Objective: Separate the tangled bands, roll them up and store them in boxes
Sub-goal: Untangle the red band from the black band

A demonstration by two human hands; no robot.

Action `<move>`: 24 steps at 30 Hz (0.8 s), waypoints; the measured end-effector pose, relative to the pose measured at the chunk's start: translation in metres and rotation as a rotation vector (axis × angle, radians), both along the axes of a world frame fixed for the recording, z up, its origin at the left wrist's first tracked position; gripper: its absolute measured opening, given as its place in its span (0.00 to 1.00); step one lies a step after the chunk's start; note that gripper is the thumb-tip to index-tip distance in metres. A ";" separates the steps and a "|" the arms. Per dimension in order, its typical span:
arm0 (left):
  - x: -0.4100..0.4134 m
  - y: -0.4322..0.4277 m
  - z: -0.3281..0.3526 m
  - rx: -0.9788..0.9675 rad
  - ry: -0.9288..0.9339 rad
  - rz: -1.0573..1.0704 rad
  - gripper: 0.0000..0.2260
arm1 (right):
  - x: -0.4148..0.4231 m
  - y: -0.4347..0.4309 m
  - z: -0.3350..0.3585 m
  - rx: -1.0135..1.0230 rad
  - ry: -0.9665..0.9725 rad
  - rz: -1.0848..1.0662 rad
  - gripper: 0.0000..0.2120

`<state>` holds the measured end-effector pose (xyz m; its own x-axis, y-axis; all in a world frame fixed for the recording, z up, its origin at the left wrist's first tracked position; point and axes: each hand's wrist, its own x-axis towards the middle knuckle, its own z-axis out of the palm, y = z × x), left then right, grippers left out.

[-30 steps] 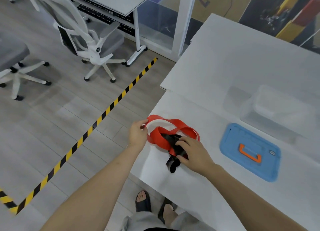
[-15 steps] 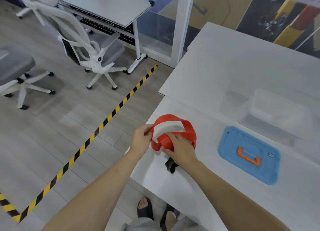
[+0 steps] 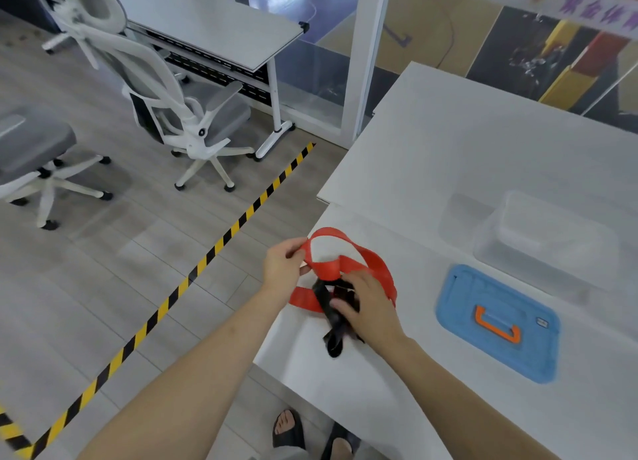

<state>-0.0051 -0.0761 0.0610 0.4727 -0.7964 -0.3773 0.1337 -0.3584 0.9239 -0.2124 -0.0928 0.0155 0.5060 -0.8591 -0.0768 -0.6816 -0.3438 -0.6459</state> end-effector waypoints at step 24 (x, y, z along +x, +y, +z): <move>-0.017 -0.001 -0.062 0.232 -0.676 -0.453 0.17 | -0.052 -0.082 -0.039 0.353 0.147 -0.321 0.17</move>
